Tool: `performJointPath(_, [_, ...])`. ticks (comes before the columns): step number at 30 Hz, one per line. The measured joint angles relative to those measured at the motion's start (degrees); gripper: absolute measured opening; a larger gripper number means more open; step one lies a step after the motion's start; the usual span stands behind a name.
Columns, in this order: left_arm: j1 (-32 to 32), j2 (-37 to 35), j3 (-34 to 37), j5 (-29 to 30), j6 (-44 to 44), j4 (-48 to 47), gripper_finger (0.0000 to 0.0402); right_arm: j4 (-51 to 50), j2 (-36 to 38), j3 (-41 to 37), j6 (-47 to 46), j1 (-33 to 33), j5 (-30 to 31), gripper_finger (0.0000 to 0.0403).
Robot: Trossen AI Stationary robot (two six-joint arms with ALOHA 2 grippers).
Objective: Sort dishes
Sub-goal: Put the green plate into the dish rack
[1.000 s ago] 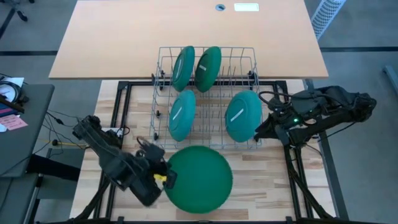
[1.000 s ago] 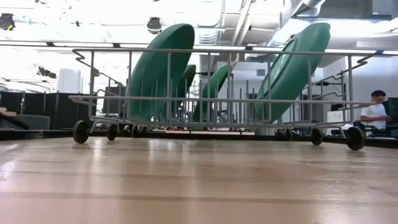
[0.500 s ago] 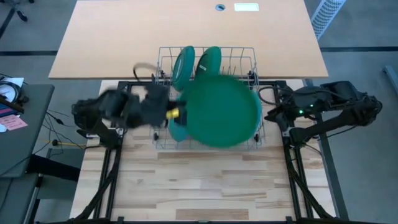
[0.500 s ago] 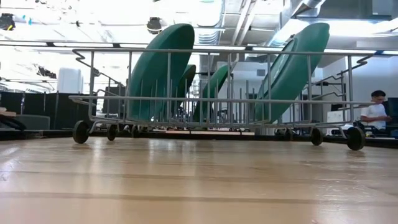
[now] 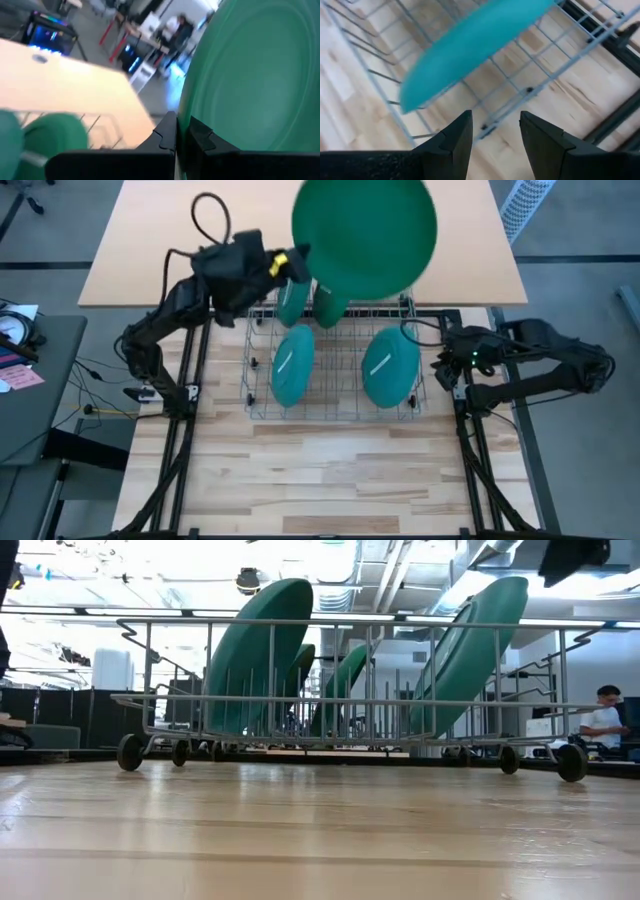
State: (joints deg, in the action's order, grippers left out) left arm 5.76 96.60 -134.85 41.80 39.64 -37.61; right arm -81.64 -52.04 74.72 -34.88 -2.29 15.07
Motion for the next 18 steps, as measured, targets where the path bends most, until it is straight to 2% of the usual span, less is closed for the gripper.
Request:
performJointPath(3, [1.53, 0.04, 0.0, 1.48, -1.48, 4.79, 0.0, 1.13, 1.67, -3.37, 1.23, -1.95, -0.02, 0.0169])
performJointPath(9, [1.94, 0.07, 0.0, 16.1, -11.62, 15.04, 0.0, 5.19, 3.71, -7.73, 3.35, -2.77, -1.5, 0.0169])
performJointPath(11, [1.97, 0.78, -0.02, 18.95, -16.2, 21.08, 0.0, 5.24, 3.82, -8.15, 3.4, -2.77, -2.23, 0.0169])
performJointPath(14, [2.07, 1.2, 0.01, 19.46, -24.73, 29.58, 0.0, 5.89, 3.75, -8.15, 2.12, -2.77, -3.12, 0.0169])
performJointPath(18, [1.97, 2.03, 0.0, 18.45, -30.02, 36.04, 0.0, 9.18, 3.76, -8.15, -0.59, -2.77, -2.71, 0.0169])
